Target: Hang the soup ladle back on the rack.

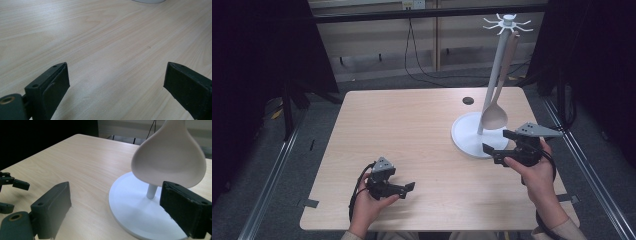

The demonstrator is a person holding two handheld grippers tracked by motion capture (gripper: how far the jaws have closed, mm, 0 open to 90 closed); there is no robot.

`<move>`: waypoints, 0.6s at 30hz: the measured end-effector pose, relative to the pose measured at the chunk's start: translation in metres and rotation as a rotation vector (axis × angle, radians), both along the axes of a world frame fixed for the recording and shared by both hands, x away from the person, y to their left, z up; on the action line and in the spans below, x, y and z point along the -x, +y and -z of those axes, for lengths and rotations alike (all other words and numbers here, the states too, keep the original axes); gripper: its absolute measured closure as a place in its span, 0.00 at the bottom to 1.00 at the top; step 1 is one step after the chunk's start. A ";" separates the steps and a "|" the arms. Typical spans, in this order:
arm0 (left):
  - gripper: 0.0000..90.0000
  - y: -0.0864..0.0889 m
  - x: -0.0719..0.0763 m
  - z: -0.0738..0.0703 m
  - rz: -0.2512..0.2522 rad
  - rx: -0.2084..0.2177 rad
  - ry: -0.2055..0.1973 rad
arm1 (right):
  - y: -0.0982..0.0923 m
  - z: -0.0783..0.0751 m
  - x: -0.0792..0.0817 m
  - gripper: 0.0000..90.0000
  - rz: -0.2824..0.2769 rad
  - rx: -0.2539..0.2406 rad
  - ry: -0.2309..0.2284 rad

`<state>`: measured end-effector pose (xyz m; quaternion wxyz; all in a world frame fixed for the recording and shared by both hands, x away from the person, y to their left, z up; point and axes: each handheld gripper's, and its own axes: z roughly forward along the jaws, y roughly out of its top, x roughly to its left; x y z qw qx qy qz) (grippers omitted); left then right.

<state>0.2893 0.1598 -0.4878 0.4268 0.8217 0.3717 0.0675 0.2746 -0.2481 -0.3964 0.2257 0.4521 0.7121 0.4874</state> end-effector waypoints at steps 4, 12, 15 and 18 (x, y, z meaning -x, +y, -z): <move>0.06 0.001 0.000 0.000 -0.001 -0.005 -0.008 | 0.001 0.007 0.003 0.11 -0.002 0.012 0.003; 0.06 0.001 0.000 -0.001 -0.001 0.013 -0.004 | 0.001 0.023 0.009 0.10 -0.011 0.007 0.026; 0.06 0.001 0.000 -0.001 0.000 0.018 -0.004 | 0.001 0.030 0.010 0.10 -0.014 0.010 0.038; 0.05 0.001 0.000 -0.001 -0.002 0.013 -0.004 | 0.001 0.031 0.010 0.10 -0.016 0.011 0.037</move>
